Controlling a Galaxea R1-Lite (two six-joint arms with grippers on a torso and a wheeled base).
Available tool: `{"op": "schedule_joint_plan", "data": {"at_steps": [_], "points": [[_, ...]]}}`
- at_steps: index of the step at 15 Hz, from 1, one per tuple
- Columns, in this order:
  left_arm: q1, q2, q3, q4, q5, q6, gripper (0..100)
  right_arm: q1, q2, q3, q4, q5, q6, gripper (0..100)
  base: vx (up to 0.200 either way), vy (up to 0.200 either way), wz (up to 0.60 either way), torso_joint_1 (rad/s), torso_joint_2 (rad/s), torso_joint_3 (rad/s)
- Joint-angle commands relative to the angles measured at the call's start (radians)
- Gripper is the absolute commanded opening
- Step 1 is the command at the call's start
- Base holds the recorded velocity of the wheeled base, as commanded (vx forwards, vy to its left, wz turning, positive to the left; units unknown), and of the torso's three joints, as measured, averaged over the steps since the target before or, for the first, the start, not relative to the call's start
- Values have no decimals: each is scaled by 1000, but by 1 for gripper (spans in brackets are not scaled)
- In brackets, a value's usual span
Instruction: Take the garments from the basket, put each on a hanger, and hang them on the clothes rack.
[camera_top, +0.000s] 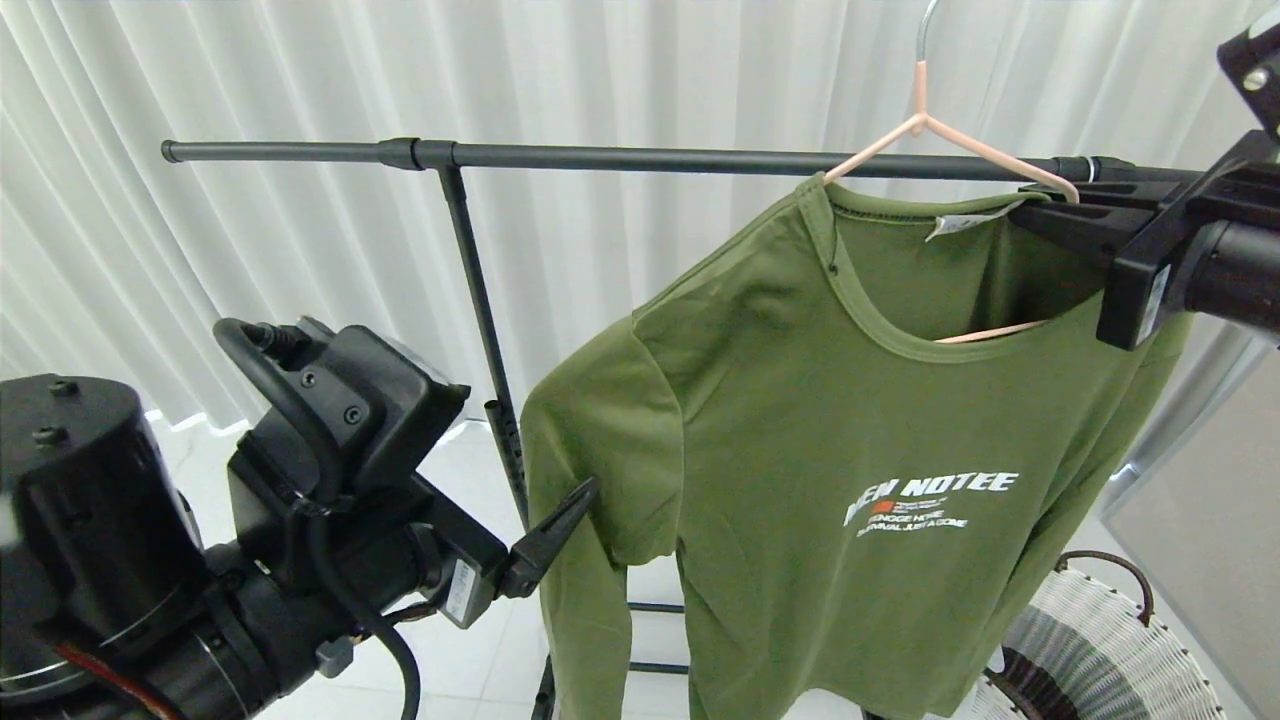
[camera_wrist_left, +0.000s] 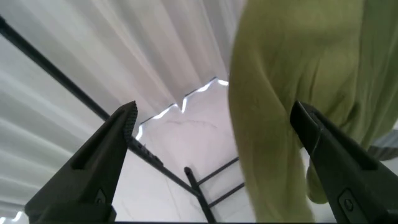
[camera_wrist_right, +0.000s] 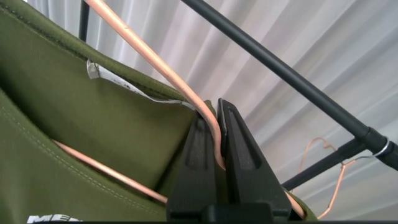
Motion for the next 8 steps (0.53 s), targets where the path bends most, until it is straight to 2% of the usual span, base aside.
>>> {"op": "schedule_joint_plan", "data": {"at_steps": [1,5,8], "points": [[-8,5,7,-1,-7,-1,100,4,1,0,0,-4,0,0,0,0,0,0,0,0],[4,-2,54,-1,-22,5,100,6,0,-3,0,-1,0,0,0,0,0,0,0,0],[15,21,56,-1,-19,2,100,43,-11,0,0,-1,1,0,0,0,0,0,0,0]]}}
